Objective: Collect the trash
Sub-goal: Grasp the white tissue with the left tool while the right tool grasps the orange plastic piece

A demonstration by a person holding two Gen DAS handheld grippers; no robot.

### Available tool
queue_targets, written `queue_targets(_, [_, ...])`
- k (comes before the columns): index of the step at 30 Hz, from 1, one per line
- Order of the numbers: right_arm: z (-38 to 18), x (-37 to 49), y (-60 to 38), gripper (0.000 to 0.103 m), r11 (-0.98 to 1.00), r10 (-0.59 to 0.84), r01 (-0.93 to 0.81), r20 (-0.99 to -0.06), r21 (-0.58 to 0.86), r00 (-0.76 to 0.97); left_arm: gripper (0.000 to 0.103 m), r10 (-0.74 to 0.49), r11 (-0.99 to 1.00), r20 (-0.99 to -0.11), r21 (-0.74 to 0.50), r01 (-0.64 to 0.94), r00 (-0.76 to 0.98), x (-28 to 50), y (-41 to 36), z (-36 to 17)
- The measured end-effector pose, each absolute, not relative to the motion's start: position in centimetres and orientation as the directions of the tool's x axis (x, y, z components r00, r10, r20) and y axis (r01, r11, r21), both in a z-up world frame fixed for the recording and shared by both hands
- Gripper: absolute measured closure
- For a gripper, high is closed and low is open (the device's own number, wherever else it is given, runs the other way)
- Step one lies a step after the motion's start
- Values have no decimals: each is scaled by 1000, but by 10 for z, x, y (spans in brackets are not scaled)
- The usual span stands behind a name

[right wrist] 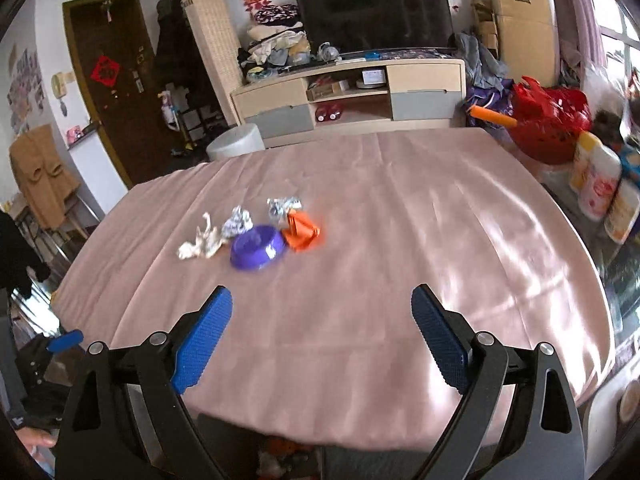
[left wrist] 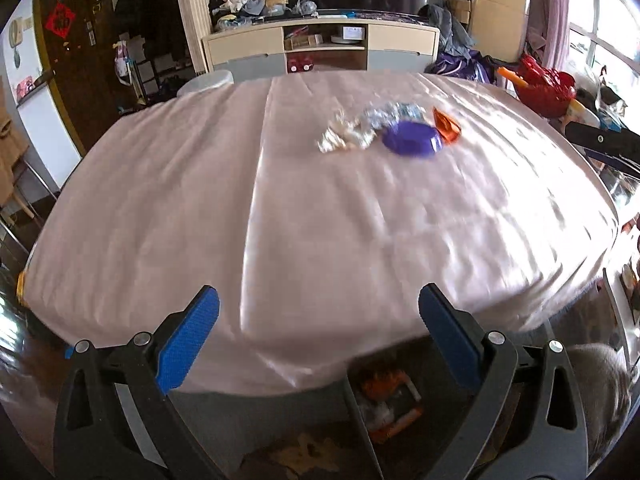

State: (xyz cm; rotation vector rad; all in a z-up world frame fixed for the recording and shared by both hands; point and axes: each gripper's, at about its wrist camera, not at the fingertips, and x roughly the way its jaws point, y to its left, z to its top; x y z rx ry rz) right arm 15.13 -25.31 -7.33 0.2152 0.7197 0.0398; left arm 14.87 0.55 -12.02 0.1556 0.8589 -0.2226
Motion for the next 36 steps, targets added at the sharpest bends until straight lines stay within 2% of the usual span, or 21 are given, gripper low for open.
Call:
queue_targets(15, [-108,271,-243,12,959,182,37,-711,281,679,8,-145,972,-765,9,235,627,268,-9,-124])
queue_targets(25, [-140,302,-231,25,961,189,38,-747,275,637,9,-178,962,-789,-15,271,589,319,-28,-149])
queue_targets(27, [-144,305,-227,29,962,192,29,-750,272,633,17,-189,958,-790,-18,287,583,321,-30,-152])
queue_targets(29, [-146,307,-223,37,963,199,17,-751,269,630,39,-214,952,-795,-41,302,568,324,-31,-155])
queue_targets(32, [-149,309,-220,45,962,213,3,-755,273,620,60,-251,945,-801,-79,318,544,326,-30,-159])
queue_targets(33, [-150,310,-218,53,961,218,-2,-756,275,618,64,-253,944,-799,-81,320,545,325,-30,-159])
queue_targets(35, [-150,310,-218,58,961,222,-9,-750,277,623,82,-261,943,-794,-88,322,550,323,-28,-158])
queue_targets(36, [-148,309,-217,64,963,215,-10,-750,268,626,86,-264,943,-792,-91,321,550,322,-28,-158])
